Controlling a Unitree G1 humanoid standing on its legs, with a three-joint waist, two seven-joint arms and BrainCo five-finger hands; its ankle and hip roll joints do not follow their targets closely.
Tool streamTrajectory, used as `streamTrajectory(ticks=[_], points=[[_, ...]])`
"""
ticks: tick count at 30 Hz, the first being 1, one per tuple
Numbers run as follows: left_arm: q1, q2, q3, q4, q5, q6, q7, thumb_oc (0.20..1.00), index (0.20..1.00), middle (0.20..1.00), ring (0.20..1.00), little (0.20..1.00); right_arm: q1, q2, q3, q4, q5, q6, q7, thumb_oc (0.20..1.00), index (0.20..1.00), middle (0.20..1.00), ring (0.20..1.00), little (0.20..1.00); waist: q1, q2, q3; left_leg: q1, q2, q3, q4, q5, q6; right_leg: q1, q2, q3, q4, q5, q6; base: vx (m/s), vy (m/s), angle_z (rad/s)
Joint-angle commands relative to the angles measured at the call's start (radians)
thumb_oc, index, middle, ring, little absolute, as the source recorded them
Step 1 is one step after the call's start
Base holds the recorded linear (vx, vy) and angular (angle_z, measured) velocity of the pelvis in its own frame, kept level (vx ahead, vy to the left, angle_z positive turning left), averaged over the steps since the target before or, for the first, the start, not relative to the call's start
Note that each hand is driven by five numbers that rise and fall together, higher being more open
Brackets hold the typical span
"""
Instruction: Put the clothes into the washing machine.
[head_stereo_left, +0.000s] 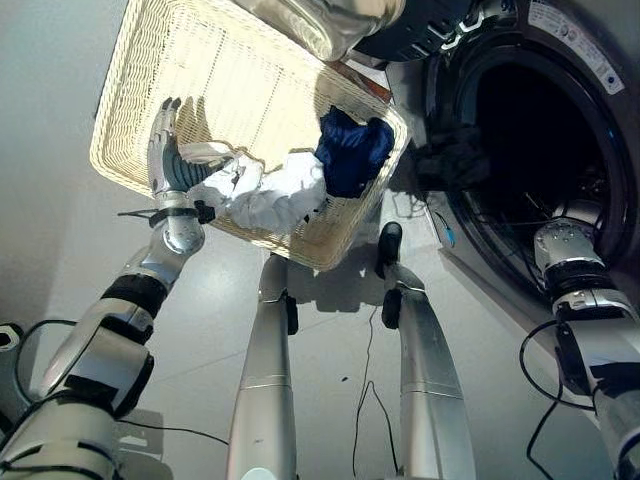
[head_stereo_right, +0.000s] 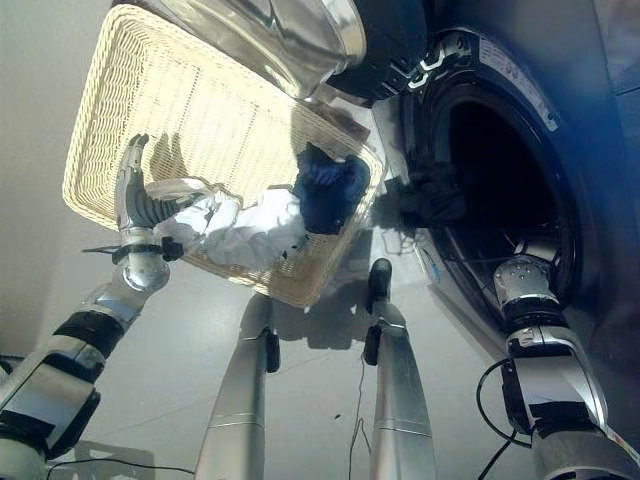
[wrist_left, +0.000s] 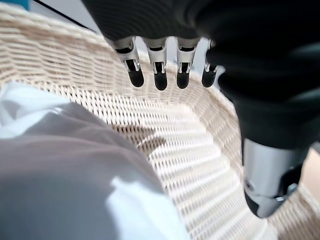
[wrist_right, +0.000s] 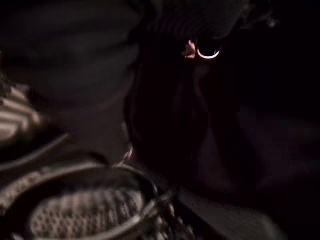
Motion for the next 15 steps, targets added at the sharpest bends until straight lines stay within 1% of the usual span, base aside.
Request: streamTrajectory(ticks=[1,2,3,5,6,7,10,11,12,13,14,15], points=[[-0.031,0.000,0.029,0.048,-0.039,-0.028,-0.034,1.000,1.000,1.000,1.000,1.000,0.016,-0.322,-0.076,0.063,-0.098,0.034,0.124,1.000,1.000,1.000,1.000,1.000,-0.038,-0.020,-0.018,0.029,-0.074,0.014,0.131,-0.164,0.030,0.103,0.072,-0.066,-0.205,0.151,0.070,0.01,-0.044,0.05],[-0.047,0.000,0.026,0.051,-0.045,-0.024,-0.044,1.000,1.000,1.000,1.000,1.000,0.000,-0.320,-0.056,0.080,-0.168,0.044,0.095,1.000,1.000,1.000,1.000,1.000,-0.033,-0.017,-0.018,0.019,-0.081,0.011,0.128,-0.153,0.033,0.093,0.069,-0.069,-0.210,0.163,0.068,0.02,-0.047,0.07],[-0.053,-0.004,0.020,0.050,-0.059,-0.017,-0.050,1.000,1.000,1.000,1.000,1.000,-0.015,-0.312,-0.021,0.086,-0.234,0.059,0.073,1.000,1.000,1.000,1.000,1.000,-0.027,-0.012,-0.018,0.027,-0.085,0.007,0.130,-0.163,0.035,0.099,0.068,-0.071,-0.208,0.155,0.068,0.01,-0.034,0.07],[-0.069,-0.009,0.016,0.042,-0.085,-0.007,-0.075,1.000,1.000,1.000,1.000,1.000,-0.058,-0.300,0.038,0.106,-0.343,0.082,0.000,1.000,1.000,1.000,1.000,1.000,-0.020,-0.003,-0.018,0.022,-0.088,0.006,0.130,-0.162,0.037,0.093,0.063,-0.077,-0.207,0.153,0.069,0.01,-0.026,0.06],[-0.075,-0.012,0.012,0.045,-0.095,-0.013,-0.102,1.000,1.000,1.000,1.000,1.000,-0.075,-0.297,0.060,0.119,-0.381,0.093,-0.010,1.000,1.000,1.000,1.000,1.000,-0.017,0.000,-0.018,0.022,-0.089,0.006,0.130,-0.162,0.038,0.093,0.060,-0.080,-0.206,0.154,0.069,0.00,-0.028,0.07],[-0.079,-0.013,0.009,0.047,-0.096,-0.014,-0.132,1.000,1.000,1.000,1.000,1.000,-0.087,-0.294,0.080,0.123,-0.379,0.107,-0.022,1.000,1.000,1.000,1.000,1.000,-0.014,0.002,-0.018,0.022,-0.090,0.005,0.129,-0.161,0.038,0.093,0.059,-0.082,-0.206,0.153,0.068,0.00,-0.028,0.07],[-0.087,-0.020,-0.025,0.044,-0.086,-0.004,-0.169,1.000,1.000,1.000,1.000,1.000,-0.123,-0.286,0.115,0.149,-0.397,0.126,-0.066,1.000,1.000,1.000,1.000,1.000,-0.008,0.013,-0.018,0.017,-0.094,0.004,0.130,-0.160,0.038,0.087,0.054,-0.086,-0.207,0.154,0.069,0.00,-0.020,0.04],[-0.092,-0.021,-0.042,0.050,-0.079,-0.003,-0.180,1.000,1.000,1.000,1.000,1.000,-0.134,-0.286,0.122,0.181,-0.439,0.136,-0.097,1.000,1.000,1.000,1.000,1.000,-0.005,0.020,-0.018,0.016,-0.094,0.007,0.129,-0.159,0.040,0.087,0.052,-0.088,-0.206,0.152,0.070,0.00,0.000,0.00],[-0.094,-0.021,-0.046,0.052,-0.084,-0.002,-0.182,1.000,1.000,1.000,1.000,1.000,-0.136,-0.286,0.125,0.186,-0.451,0.137,-0.106,1.000,1.000,1.000,1.000,1.000,-0.005,0.021,-0.018,0.015,-0.095,0.007,0.129,-0.158,0.041,0.087,0.052,-0.088,-0.206,0.153,0.070,0.00,0.000,0.00],[-0.099,-0.022,-0.053,0.054,-0.091,0.001,-0.182,1.000,1.000,1.000,1.000,1.000,-0.142,-0.285,0.135,0.190,-0.475,0.141,-0.139,1.000,1.000,1.000,1.000,1.000,-0.005,0.023,-0.018,0.014,-0.096,0.007,0.129,-0.159,0.042,0.084,0.052,-0.088,-0.205,0.154,0.070,0.00,0.000,0.00],[-0.104,-0.028,-0.056,0.055,-0.091,0.005,-0.172,1.000,1.000,1.000,1.000,1.000,-0.151,-0.282,0.151,0.198,-0.586,0.151,-0.220,1.000,1.000,1.000,1.000,1.000,-0.006,0.025,-0.018,0.011,-0.095,0.010,0.131,-0.160,0.043,0.081,0.052,-0.087,-0.204,0.153,0.071,0.00,0.000,0.00],[-0.109,-0.028,-0.057,0.058,-0.096,0.007,-0.169,1.000,1.000,1.000,1.000,1.000,-0.158,-0.282,0.173,0.197,-0.664,0.163,-0.264,1.000,1.000,1.000,1.000,1.000,-0.006,0.025,-0.018,0.011,-0.095,0.011,0.130,-0.159,0.044,0.080,0.052,-0.086,-0.204,0.153,0.071,0.00,0.000,0.00]])
